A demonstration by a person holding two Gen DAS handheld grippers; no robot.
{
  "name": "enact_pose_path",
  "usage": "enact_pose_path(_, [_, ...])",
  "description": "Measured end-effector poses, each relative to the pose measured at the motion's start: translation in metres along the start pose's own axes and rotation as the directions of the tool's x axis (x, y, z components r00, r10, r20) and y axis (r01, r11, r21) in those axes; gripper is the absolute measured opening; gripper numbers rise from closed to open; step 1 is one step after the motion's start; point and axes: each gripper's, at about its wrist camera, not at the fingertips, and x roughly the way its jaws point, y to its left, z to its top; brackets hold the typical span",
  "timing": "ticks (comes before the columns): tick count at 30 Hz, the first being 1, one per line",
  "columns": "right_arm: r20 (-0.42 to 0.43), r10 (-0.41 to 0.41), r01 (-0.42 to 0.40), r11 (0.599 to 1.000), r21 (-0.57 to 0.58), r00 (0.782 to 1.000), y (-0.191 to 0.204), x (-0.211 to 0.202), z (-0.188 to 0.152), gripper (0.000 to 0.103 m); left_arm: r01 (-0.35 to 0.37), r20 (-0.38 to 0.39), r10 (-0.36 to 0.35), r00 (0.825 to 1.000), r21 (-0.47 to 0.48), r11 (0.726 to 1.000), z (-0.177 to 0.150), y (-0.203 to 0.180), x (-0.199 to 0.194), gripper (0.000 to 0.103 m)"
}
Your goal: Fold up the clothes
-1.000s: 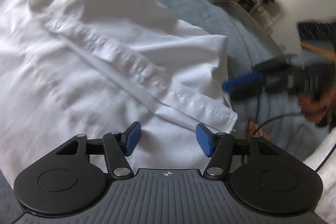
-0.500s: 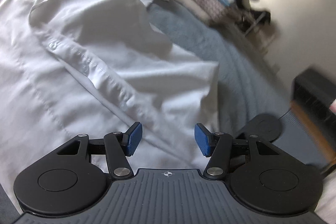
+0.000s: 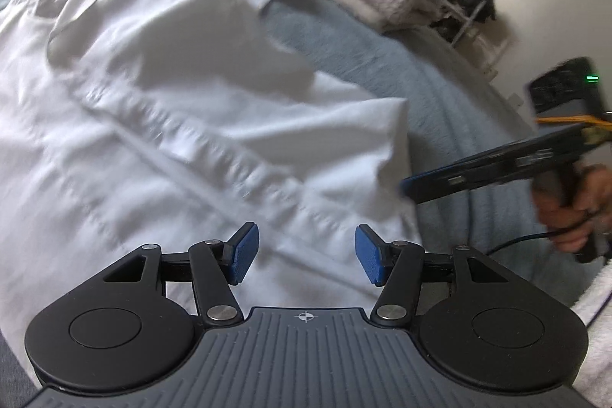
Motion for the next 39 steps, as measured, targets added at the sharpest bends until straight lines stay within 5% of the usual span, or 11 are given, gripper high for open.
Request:
enact_pose_path(5, [-0.031, -0.014, 0.014, 1.0, -0.004, 0.999, -0.006, 0.02, -0.001, 0.02, 0.037, 0.01, -0.038, 0.999, 0.127, 0.991, 0.001, -0.026, 0.001, 0.066])
enact_pose_path(9, [-0.036, -0.013, 0.012, 1.0, -0.026, 0.999, -0.003, 0.025, 0.001, 0.01, 0.038, 0.0, -0.039, 0.999, 0.212, 0.976, -0.001, -0.044, 0.008, 0.066])
enact_pose_path(11, [-0.028, 0.032, -0.032, 0.999, -0.016, 0.999, -0.001, 0.026, 0.003, 0.002, 0.037, -0.004, -0.037, 0.999, 0.239, 0.97, -0.001, -0.05, 0.012, 0.066])
enact_pose_path(20, [0.012, 0.256, -0.256, 0.963, 0.085, 0.967, 0.014, 0.04, 0.017, 0.002, -0.069, -0.005, 0.072, 0.997, 0.214, 0.974, -0.003, -0.045, 0.022, 0.065])
enact_pose_path(22, [0.018, 0.296, -0.296, 0.949, 0.111, 0.955, 0.018, 0.044, 0.016, 0.002, -0.074, -0.003, 0.076, 0.997, 0.173, 0.982, -0.002, -0.037, 0.021, 0.06])
enact_pose_path(25, [0.019, 0.319, -0.319, 0.939, 0.129, 0.947, 0.02, 0.046, 0.013, 0.003, -0.065, -0.003, 0.066, 0.998, 0.111, 0.992, -0.001, -0.025, 0.021, 0.036])
enact_pose_path(29, [0.027, 0.309, -0.309, 0.94, 0.141, 0.951, 0.019, 0.044, 0.009, 0.005, -0.056, 0.024, 0.054, 0.998, 0.073, 0.996, 0.0, -0.017, 0.017, 0.009])
enact_pose_path(35, [0.177, 0.22, -0.242, 0.964, 0.113, 0.959, 0.005, 0.008, 0.014, 0.018, -0.051, 0.087, 0.05, 0.995, 0.021, 0.998, 0.007, -0.006, 0.005, 0.004])
enact_pose_path(39, [0.191, 0.052, -0.045, 0.998, -0.042, 0.98, 0.016, -0.007, 0.018, 0.018, -0.05, 0.124, 0.053, 0.991, -0.025, 0.998, 0.02, 0.005, 0.0, 0.004])
